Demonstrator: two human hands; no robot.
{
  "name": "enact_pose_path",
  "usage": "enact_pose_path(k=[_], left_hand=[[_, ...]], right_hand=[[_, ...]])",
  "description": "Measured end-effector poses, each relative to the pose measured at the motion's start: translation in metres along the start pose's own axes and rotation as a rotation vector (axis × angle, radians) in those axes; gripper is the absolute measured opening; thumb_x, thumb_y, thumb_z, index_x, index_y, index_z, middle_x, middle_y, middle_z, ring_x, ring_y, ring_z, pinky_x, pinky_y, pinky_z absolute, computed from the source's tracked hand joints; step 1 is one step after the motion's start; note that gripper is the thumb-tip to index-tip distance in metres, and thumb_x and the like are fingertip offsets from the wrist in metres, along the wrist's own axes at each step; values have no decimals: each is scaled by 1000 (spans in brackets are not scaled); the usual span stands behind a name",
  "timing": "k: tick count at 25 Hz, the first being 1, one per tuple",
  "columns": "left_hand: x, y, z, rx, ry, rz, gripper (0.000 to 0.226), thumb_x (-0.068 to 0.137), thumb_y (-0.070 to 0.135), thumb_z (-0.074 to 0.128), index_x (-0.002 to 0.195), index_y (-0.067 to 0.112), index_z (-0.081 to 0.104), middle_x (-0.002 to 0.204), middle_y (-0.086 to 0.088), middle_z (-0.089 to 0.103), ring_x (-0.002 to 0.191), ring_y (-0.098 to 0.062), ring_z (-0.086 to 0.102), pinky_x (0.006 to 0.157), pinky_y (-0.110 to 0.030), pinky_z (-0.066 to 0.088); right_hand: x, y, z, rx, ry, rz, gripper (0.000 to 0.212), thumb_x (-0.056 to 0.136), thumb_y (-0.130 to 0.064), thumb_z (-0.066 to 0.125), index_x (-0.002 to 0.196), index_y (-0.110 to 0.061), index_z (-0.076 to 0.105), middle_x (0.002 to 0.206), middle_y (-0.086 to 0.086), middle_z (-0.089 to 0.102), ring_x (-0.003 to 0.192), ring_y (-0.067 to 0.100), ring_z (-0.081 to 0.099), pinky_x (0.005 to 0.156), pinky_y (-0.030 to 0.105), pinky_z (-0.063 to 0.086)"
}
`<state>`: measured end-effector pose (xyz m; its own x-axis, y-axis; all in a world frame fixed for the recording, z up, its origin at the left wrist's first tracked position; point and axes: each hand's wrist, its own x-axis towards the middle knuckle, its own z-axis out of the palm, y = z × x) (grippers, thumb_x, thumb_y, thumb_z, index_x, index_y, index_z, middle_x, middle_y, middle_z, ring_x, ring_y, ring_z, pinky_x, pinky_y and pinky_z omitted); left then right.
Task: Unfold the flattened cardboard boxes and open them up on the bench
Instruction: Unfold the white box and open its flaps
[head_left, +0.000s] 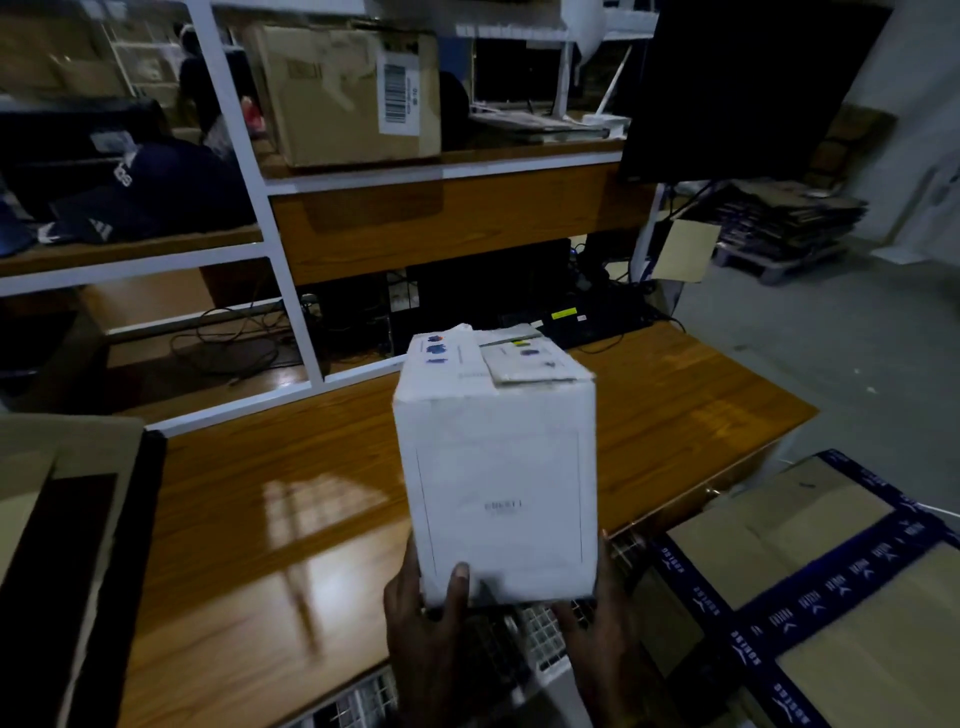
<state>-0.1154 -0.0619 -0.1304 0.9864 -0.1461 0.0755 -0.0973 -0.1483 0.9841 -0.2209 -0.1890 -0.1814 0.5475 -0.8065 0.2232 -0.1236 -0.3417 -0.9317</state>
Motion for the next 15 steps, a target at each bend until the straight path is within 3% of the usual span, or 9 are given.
enact_pose_path(k=[2,6,7,10,11,12,15], left_hand=[[1,15,0,83,25,118,60,87,59,59,143,43,43,114,2,50,107,-24,56,86,-47,55],[12,42,2,127,22,253,68,87,60,46,146,28,41,129,0,47,120,-20,46,94,-50,48],[11,50,4,101,1,276,70,86,59,47,147,26,39,134,0,44,124,-15,43,97,-45,48],[10,63,8,60,-71,301,87,77,60,60,151,25,31,150,1,35,127,15,35,95,-7,38],[10,63,9,72,-102,306,94,73,60,66,153,29,27,154,5,30,129,17,32,95,-8,37],[12,61,8,102,-125,338,97,71,58,72,153,36,24,157,9,26,136,11,30,100,-17,38],[23,55,9,203,-109,474,77,78,44,72,145,52,33,154,0,30,142,-21,34,103,-46,46]], right_hand=[[28,-36,-18,-128,20,-170,84,80,-45,70,144,-62,19,146,-30,32,134,-14,29,107,32,37],[40,-63,-22,-51,53,-149,87,80,-21,79,144,-52,28,139,-23,41,129,-3,37,100,22,37],[41,-66,-24,-32,58,-141,87,80,-20,80,143,-50,29,139,-20,43,129,0,38,98,19,36],[60,-73,-23,-18,39,-169,81,80,-24,79,146,-39,34,141,-9,48,130,8,43,96,16,39],[63,-73,-23,19,28,-149,81,80,-26,78,146,-37,34,141,-8,48,130,9,44,96,15,41],[65,-72,-24,58,22,-142,80,81,-29,77,147,-37,33,143,-8,48,131,9,45,98,17,43],[72,-81,-22,114,31,-136,82,79,-40,77,148,-40,33,144,-10,48,132,8,45,98,22,45]])
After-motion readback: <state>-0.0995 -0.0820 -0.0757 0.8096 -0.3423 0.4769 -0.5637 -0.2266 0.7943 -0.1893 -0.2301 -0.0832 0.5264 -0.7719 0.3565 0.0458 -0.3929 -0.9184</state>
